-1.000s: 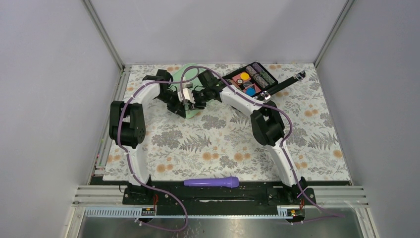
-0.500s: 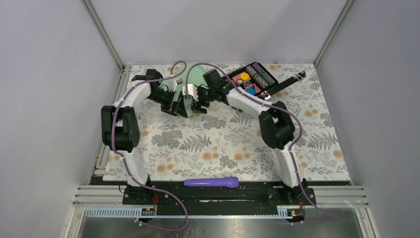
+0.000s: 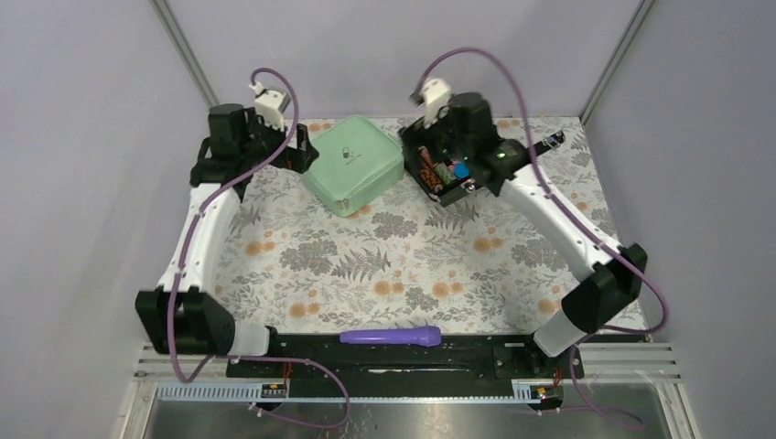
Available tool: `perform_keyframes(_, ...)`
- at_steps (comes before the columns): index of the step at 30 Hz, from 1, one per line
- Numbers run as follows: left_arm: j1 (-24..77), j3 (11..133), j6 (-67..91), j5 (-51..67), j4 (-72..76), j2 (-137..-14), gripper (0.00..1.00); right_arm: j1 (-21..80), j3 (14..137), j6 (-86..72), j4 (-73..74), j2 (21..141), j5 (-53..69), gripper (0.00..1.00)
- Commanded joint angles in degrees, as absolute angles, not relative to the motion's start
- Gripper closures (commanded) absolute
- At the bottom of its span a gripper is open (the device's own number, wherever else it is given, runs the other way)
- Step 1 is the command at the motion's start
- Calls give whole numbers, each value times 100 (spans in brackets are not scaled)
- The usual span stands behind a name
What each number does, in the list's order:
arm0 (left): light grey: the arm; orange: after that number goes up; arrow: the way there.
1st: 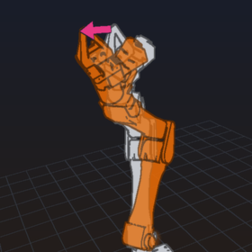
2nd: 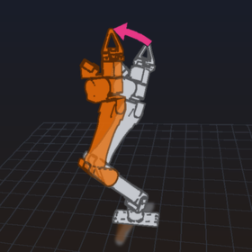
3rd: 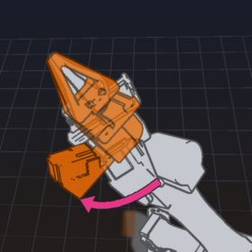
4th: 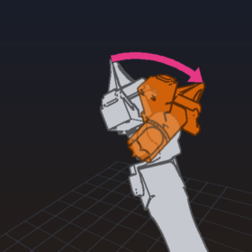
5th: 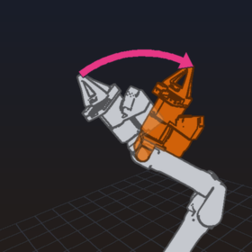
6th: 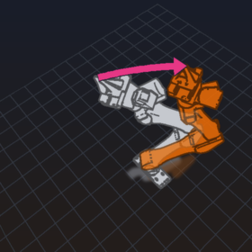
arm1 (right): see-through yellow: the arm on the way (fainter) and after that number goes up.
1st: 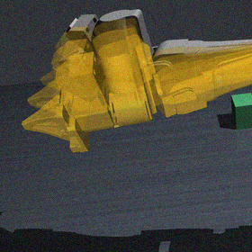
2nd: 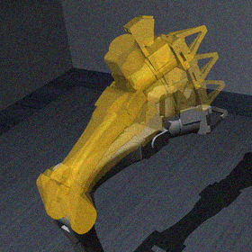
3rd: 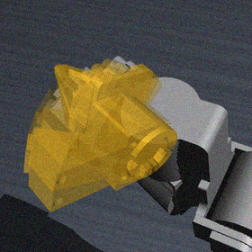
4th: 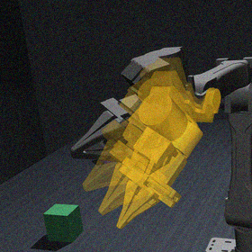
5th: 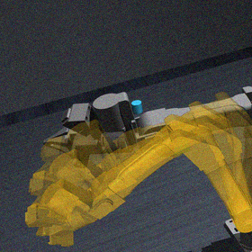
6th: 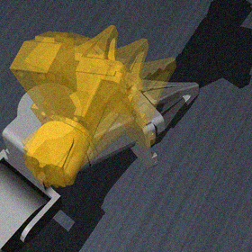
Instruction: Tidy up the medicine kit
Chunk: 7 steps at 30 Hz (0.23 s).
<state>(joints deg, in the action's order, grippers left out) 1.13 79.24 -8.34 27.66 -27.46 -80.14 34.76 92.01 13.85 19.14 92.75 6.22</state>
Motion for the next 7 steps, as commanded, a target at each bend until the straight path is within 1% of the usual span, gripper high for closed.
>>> perform_keyframes(1,135,7624,-446,2362,-1039,-7385,1,3234,9789,-387,2845,8570,-1172,0)
perform_keyframes(3,140,7668,-463,2381,-1232,-7312,1,3241,9791,-403,2852,8293,-1520,0)
perform_keyframes(7,150,7819,-464,2110,-1960,-7435,1,3234,9265,-145,2686,7861,-1620,1)
